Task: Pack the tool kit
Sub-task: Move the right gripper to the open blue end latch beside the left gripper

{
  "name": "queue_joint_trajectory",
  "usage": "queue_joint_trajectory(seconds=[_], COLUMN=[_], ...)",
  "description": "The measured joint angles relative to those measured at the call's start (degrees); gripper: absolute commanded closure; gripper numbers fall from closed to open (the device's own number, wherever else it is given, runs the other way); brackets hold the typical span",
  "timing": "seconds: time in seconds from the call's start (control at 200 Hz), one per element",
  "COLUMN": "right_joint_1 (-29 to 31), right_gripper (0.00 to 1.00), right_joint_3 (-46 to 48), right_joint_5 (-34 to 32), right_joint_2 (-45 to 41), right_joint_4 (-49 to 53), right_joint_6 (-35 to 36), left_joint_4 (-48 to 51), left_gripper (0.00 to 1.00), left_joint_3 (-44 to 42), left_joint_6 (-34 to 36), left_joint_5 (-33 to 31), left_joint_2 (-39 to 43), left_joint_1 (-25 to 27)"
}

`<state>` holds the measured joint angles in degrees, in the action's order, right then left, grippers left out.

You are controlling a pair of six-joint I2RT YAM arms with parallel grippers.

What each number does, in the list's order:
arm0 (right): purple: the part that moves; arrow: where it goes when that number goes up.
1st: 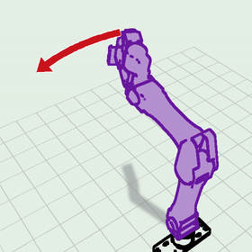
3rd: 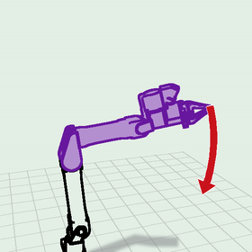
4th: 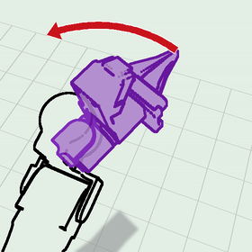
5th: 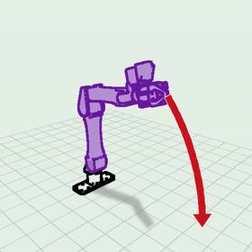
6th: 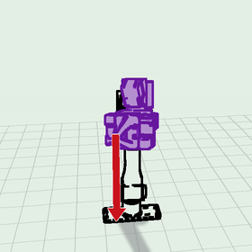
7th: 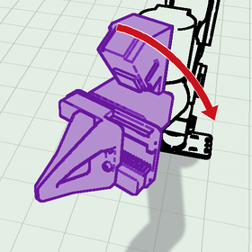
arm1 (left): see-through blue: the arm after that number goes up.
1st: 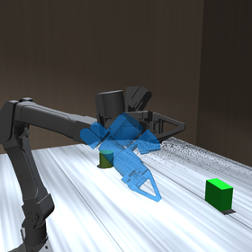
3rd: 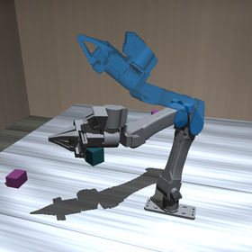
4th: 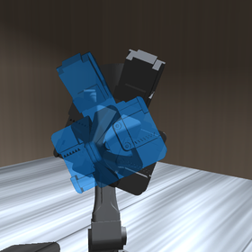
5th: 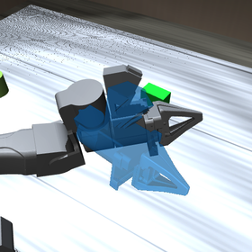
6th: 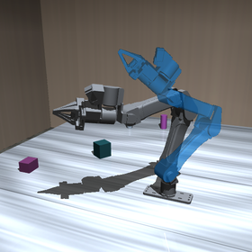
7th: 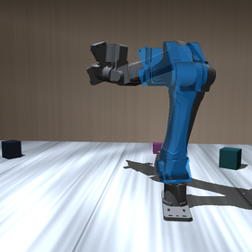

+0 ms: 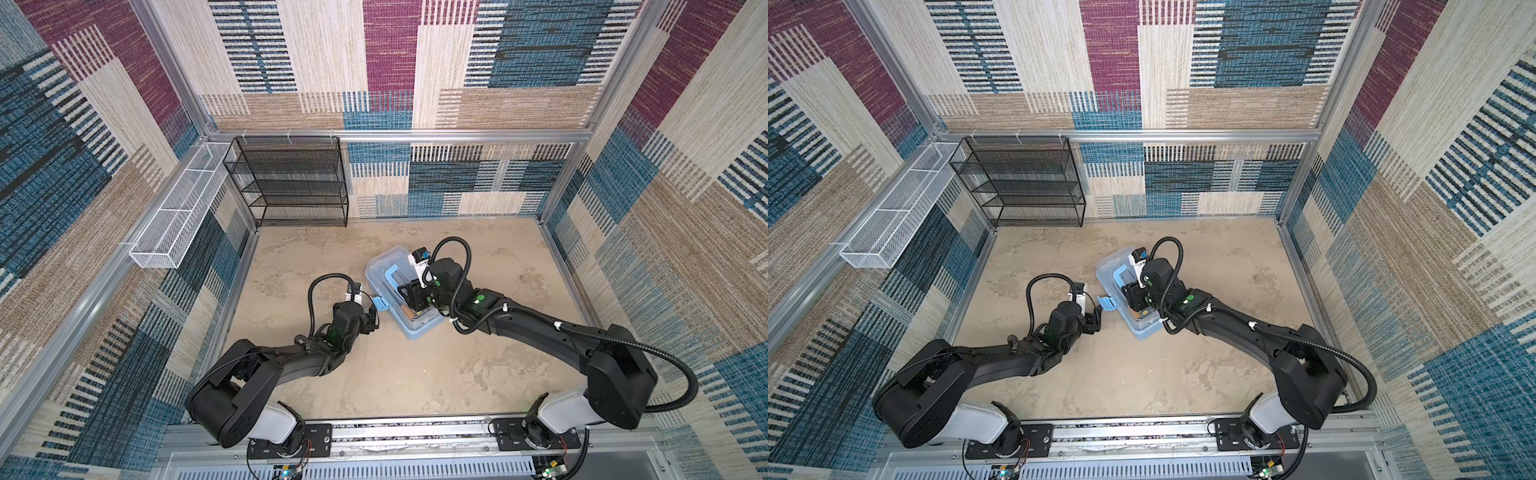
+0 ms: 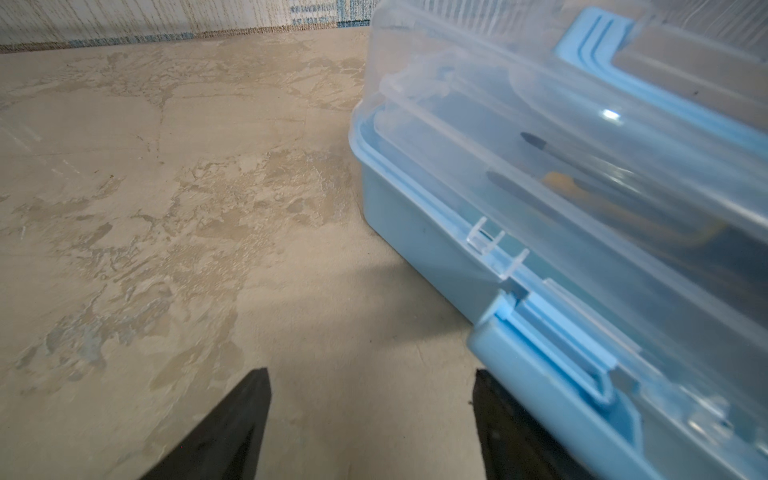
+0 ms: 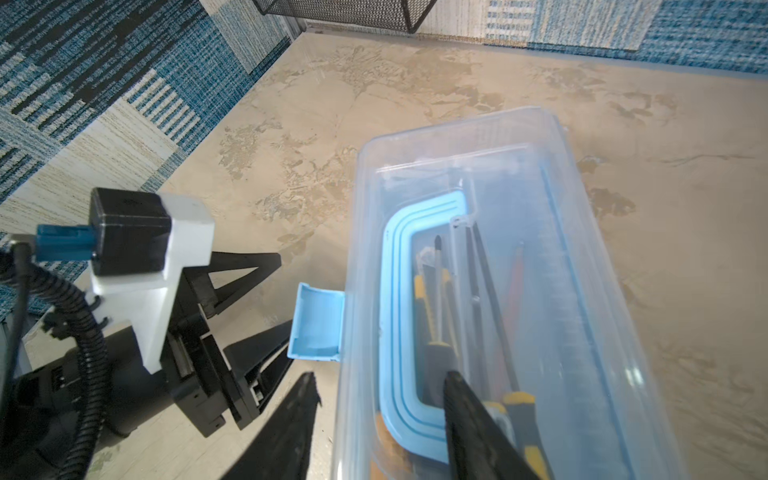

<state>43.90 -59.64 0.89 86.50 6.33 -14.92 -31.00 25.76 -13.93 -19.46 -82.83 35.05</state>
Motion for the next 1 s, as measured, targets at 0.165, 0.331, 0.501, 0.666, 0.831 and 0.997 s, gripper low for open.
queue_joint_trajectory(seconds=[0.165,0.331,0.501,0.666,0.831,0.997], right_joint_1=[2.14,3.48,4.39,4.94,5.55,5.99], right_gripper=[0.62,0.65,0.66,0.72,0.74,0.73], right_joint_3=[-3.02,-4.33,-5.86,-6.88,-7.43,-7.93], right_joint_5=[-1.14,-1.53,-3.3,-3.87,-2.89,-2.84], right_joint_2=[4.61,6.6,7.91,9.29,10.54,11.32], right_joint_4=[1.97,3.08,3.91,4.17,3.91,3.34], right_joint_6=[-0.63,-0.83,-0.81,-0.81,-0.83,-0.81], left_joint_4=[0.61,1.49,1.62,1.6,1.51,1.25], left_gripper=[0.2,0.2,0.2,0.2,0.2,0.2], left_joint_3=[0.09,0.04,-0.17,-0.26,-0.24,-0.07], left_joint_6=[-0.13,-0.7,-1.01,-1.33,-1.79,-2.8], left_joint_5=[0.5,1.7,1.88,2.8,3.34,4.42], left_joint_2=[0.0,-0.15,-0.26,-0.26,-0.48,-0.76], left_joint_1=[-0.37,-0.98,-1.46,-1.92,-2.21,-2.32])
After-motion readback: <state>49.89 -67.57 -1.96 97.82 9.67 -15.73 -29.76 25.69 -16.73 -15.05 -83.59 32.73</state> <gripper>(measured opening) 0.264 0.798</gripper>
